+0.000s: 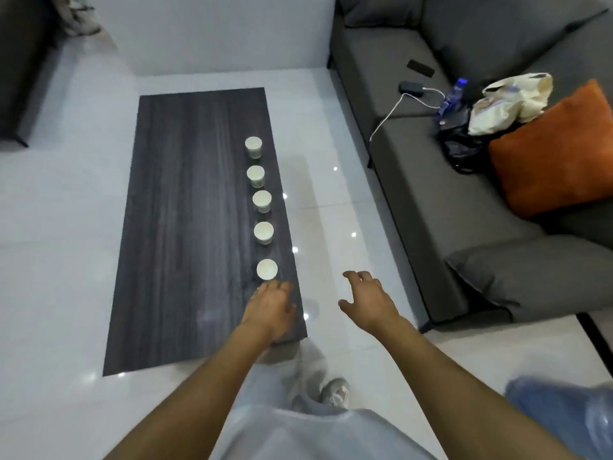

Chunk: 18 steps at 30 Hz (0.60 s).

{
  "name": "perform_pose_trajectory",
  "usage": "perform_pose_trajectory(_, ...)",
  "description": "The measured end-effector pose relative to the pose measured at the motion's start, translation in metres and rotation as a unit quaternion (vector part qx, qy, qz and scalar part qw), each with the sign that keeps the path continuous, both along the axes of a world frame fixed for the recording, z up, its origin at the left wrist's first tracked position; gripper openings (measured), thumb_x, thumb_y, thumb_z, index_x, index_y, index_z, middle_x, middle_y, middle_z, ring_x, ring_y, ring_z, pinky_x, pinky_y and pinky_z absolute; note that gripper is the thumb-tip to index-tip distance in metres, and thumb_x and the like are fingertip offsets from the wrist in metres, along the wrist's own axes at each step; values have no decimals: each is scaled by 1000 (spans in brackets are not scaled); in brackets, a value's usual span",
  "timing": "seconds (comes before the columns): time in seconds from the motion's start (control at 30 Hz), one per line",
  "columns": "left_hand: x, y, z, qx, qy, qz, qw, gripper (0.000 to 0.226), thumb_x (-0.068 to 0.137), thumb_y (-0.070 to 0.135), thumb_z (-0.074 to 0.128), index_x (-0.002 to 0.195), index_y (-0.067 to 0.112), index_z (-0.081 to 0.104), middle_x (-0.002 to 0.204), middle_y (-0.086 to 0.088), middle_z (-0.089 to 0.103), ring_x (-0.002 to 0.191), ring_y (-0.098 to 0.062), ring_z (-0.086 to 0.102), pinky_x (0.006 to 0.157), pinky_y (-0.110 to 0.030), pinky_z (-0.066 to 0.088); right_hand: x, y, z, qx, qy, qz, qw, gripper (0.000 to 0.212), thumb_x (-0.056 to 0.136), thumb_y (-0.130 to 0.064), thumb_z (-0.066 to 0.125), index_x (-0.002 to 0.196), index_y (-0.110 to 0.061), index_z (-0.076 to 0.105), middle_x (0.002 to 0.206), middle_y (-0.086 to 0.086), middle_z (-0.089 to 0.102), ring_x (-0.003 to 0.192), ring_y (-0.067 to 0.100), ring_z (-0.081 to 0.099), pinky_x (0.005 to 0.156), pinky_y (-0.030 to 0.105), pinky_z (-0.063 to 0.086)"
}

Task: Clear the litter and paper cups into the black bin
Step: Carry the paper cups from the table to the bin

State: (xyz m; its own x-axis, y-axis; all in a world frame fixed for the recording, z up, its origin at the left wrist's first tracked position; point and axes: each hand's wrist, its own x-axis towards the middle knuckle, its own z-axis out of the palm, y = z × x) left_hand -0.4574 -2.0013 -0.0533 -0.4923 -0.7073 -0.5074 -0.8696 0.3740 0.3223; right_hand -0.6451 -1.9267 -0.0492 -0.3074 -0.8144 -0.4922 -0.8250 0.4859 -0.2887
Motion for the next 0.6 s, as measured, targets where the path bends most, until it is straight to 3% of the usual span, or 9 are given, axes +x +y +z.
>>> perform_pose_trajectory(0.27,1,-17,-3,11,-21,162,986,46,93,29,49,136,16,42,132,-8,48,125,-26,42,104,-35,36,-13,-83,-14,15,-26,136,990,60,94,-32,56,147,-22,29,148,5,34,131,27,39,103,39,44)
perform_pose_trajectory(0.6,14,-91,-23,23,-17,227,973,44,94,31,48,134,15,43,133,-7,47,126,-25,40,100,-37,37,0,-176,-33,23,-29,184,982,57,91,-35,60,141,-23,35,142,6,40,126,27,43,98,40,46)
